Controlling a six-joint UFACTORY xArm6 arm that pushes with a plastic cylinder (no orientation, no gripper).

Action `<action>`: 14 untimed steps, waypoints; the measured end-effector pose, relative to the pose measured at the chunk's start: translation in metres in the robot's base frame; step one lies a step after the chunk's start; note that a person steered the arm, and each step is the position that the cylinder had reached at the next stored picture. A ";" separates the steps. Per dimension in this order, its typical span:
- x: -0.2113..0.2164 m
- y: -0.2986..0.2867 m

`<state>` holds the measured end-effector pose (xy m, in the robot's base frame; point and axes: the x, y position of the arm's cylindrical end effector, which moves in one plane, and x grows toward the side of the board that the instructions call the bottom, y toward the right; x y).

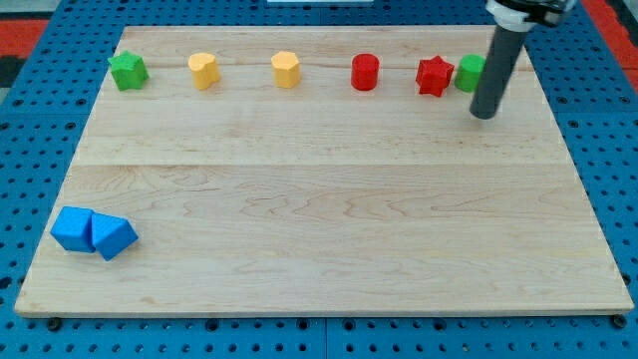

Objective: Push the green circle into the red star

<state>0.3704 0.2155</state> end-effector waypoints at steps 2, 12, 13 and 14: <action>-0.001 0.105; -0.097 0.025; -0.097 0.014; -0.097 0.006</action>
<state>0.2738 0.2215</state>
